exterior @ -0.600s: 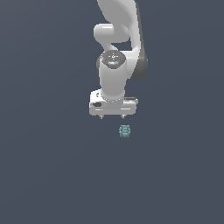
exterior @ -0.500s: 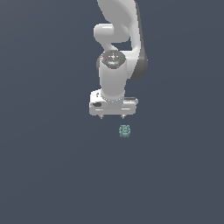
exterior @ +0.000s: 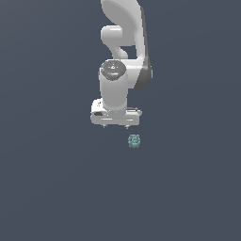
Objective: Pick up the object and move it to a goal position.
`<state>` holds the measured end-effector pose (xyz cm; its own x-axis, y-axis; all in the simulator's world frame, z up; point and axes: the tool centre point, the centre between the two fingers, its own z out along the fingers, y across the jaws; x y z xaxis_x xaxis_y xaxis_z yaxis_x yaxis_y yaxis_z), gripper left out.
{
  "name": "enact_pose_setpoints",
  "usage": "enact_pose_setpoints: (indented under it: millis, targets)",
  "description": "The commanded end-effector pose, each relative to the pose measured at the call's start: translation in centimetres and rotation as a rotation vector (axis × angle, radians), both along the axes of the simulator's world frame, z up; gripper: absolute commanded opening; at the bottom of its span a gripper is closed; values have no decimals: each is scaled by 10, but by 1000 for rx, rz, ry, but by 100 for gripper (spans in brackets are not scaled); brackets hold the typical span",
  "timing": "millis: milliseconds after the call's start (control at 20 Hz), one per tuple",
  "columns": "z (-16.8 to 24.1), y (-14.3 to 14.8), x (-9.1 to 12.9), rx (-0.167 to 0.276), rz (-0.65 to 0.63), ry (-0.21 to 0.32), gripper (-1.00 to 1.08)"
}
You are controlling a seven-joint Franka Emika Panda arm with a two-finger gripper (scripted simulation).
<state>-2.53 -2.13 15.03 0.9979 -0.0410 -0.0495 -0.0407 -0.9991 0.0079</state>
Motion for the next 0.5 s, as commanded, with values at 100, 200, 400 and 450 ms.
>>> enact_pose_setpoints:
  millis: [100, 200, 400, 450]
  targets:
    - [0, 1, 0, 0, -4, -1, 100]
    - [-1, 2, 1, 0, -12, -2, 100]
    - [-5, 8, 2, -1, -40, -4, 100]
    - [-6, 9, 2, -1, -49, -5, 100]
